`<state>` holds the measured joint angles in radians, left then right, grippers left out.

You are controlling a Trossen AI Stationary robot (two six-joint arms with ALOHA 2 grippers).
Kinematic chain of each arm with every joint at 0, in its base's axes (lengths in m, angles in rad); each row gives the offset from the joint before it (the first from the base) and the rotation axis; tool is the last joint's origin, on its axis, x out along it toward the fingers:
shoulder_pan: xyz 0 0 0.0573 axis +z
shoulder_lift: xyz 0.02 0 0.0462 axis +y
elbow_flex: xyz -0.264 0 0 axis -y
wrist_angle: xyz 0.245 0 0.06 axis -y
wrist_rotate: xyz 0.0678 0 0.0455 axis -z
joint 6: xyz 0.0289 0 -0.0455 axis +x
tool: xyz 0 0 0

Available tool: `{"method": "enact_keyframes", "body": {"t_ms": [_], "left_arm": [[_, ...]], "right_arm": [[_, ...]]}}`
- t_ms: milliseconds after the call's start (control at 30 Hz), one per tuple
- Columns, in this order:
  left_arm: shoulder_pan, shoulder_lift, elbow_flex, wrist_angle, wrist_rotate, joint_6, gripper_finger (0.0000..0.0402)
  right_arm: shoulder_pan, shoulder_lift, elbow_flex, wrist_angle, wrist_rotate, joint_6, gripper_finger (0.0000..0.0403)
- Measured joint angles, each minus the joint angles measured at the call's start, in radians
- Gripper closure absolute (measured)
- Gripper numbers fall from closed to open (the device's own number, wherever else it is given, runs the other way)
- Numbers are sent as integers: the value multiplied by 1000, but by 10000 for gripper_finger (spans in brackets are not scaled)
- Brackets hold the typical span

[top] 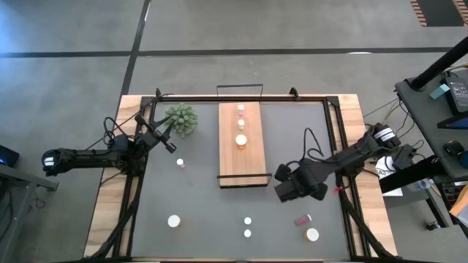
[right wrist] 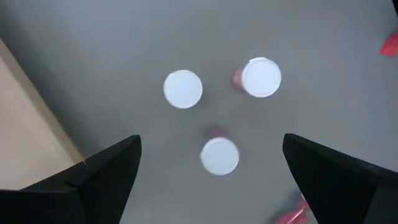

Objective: Pick and place medicine bottles onto shelf by color
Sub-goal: Put the top blue pill bottle on the shelf

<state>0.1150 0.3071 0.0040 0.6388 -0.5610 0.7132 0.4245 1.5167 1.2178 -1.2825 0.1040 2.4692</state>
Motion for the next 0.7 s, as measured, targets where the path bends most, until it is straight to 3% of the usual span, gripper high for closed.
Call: {"method": "enact_keyframes", "body": {"t_ms": [367, 700], "left_arm": [[0, 0, 0, 0, 0, 0, 330], [0, 0, 0, 0, 0, 0, 330]], "right_arm": [[29, -158, -280, 339, -59, -55, 21], [29, -139, -318, 385, -52, -115, 33]]}}
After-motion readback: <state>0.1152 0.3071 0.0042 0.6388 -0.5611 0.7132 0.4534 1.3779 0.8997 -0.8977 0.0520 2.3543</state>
